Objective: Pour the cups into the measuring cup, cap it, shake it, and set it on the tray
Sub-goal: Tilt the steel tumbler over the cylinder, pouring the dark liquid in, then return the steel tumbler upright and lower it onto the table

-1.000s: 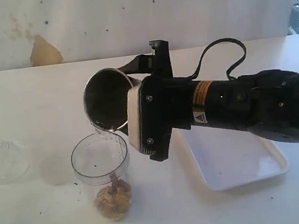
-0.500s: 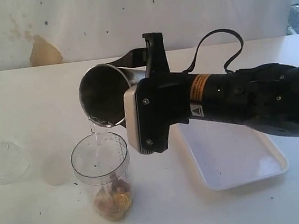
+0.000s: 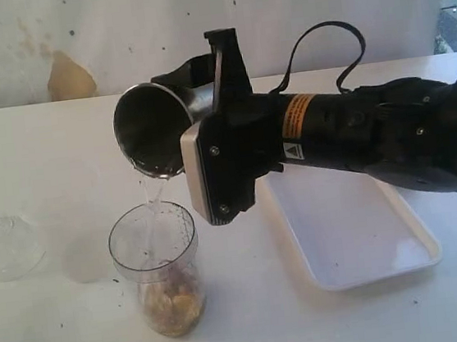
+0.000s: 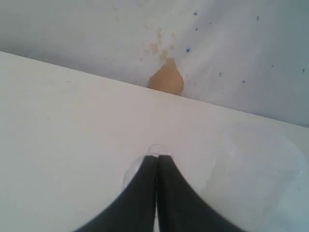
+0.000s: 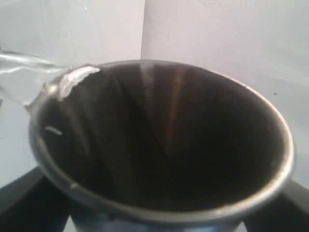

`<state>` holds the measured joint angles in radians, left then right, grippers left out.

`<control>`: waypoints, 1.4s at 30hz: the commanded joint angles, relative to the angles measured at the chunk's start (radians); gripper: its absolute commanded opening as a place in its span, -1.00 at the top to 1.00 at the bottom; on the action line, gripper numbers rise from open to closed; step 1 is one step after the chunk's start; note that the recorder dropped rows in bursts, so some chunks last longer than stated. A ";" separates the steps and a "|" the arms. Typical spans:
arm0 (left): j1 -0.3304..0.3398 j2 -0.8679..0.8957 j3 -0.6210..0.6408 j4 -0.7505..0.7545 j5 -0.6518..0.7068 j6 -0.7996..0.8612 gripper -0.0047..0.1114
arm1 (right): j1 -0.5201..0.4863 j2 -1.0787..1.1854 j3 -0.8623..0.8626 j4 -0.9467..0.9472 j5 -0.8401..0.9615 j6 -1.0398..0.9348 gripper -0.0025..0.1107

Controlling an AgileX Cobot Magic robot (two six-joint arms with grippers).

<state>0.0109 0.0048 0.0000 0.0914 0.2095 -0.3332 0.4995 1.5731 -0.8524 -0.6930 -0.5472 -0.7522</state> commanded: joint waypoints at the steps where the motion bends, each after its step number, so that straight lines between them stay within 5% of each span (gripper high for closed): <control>1: 0.001 -0.005 0.000 0.006 -0.015 -0.003 0.91 | -0.001 -0.014 -0.013 0.015 -0.040 -0.037 0.96; 24: 0.001 -0.005 0.000 0.006 -0.015 -0.003 0.91 | -0.001 -0.024 -0.013 0.022 -0.052 -0.147 0.96; 29: 0.001 -0.005 0.000 0.006 -0.015 -0.003 0.91 | -0.001 -0.024 -0.013 0.030 -0.037 0.162 0.96; 36: 0.001 -0.005 0.000 0.006 -0.015 -0.003 0.91 | -0.003 0.091 -0.029 0.513 -0.120 0.452 0.96; 42: 0.001 -0.005 0.000 0.006 -0.015 -0.003 0.91 | -0.044 0.268 -0.170 0.517 -0.213 0.762 0.96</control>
<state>0.0109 0.0048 0.0000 0.0914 0.2095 -0.3332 0.4811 1.7822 -0.9565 -0.1905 -0.6979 -0.1051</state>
